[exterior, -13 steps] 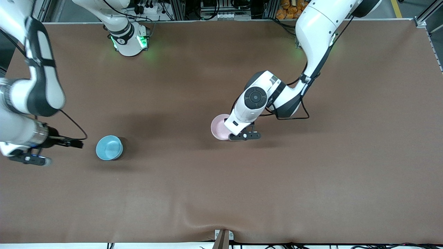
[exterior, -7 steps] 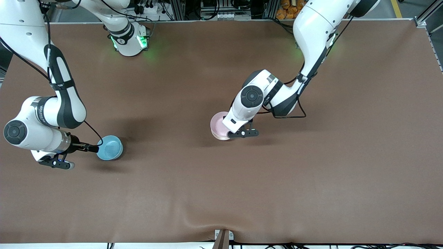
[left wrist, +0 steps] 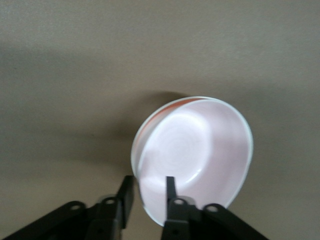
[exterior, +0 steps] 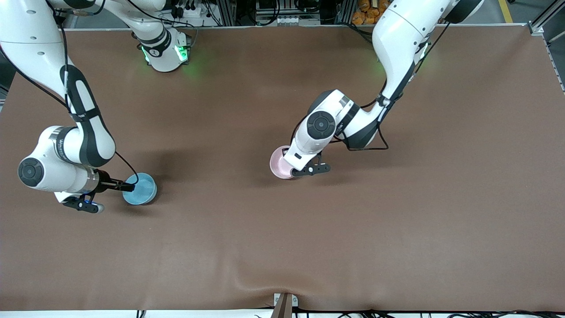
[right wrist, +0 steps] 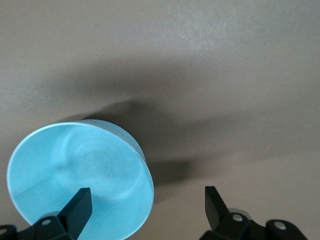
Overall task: Stack pink and blue bowls on white bowl
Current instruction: 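Release the pink bowl while the right gripper reaches the blue bowl, then grasp the blue bowl rim with the right gripper while the left withdraws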
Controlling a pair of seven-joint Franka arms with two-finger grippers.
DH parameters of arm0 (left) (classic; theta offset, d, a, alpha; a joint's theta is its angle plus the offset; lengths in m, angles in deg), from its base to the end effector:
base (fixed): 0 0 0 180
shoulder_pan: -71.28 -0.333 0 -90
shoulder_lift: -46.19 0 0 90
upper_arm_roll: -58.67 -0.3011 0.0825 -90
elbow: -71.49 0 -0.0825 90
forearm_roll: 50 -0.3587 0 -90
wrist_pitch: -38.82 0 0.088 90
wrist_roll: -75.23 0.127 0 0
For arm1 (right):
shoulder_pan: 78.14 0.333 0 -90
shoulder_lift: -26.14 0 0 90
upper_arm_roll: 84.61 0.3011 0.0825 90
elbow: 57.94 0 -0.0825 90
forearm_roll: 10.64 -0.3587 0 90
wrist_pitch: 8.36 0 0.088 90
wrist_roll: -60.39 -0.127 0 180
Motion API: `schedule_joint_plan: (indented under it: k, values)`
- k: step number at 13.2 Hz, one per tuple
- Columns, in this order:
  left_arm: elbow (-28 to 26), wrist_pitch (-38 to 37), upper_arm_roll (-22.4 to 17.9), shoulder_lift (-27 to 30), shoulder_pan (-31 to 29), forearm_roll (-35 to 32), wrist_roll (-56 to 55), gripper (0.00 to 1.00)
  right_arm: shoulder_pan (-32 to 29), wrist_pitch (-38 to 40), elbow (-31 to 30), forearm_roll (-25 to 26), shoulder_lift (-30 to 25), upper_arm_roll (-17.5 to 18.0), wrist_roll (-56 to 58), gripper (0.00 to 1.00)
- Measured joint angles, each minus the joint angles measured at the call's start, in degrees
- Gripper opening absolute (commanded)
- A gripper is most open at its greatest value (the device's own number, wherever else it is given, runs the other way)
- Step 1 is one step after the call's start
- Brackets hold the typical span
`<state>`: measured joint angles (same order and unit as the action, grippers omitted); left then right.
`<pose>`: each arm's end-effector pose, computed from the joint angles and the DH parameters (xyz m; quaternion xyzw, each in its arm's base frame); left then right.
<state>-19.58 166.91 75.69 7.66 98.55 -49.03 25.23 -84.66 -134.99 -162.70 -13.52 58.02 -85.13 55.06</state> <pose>0.4942 -0.4497 0.2390 0.9915 0.0853 -0.0718 0.0670 0.5958 -0.0709 0.2006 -0.9884 0.1234 0.0869 0.0176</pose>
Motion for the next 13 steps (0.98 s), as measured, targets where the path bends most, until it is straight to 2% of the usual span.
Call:
schedule_joint_plan:
  k: [1,2,3,4,7,10,13]
  values:
    - [0.81,-0.43,-0.24,0.33,0.0,0.0,-0.37,1.0,0.0,0.0,-0.04,-0.07,0.28,0.0,0.0,0.8]
    - [2.02,-2.3,-1.33,1.32,-0.1,-0.03,-0.42,1.0,0.0,-0.01,-0.07,-0.09,0.46,0.0,0.0,0.58]
    - [3.82,-5.7,-3.2,2.99,-0.38,-0.22,-0.42,1.0,0.0,-0.01,-0.11,-0.1,0.61,0.0,0.01,0.25]
    - [6.12,-10.12,-5.04,5.23,-1.2,-0.49,-0.39,1.0,0.0,-0.01,-0.13,-0.1,0.76,0.0,0.01,0.0]
    - [10.47,-19.6,-6.62,13.13,-6.81,-2.61,0.51,1.0,0.0,-0.01,-0.31,-0.1,1.09,0.0,0.02,0.0]
    - [10.7,-25.16,-6.81,20.29,-13.67,-3.42,9.02,1.0,0.0,-0.15,-0.76,-0.1,1.16,0.02,0.03,0.0]
    - [10.64,-28.76,-6.85,23.68,-18.93,-3.45,16.48,1.0,0.02,0.08,-0.67,-0.47,-0.02,0.31,0.2,0.0]
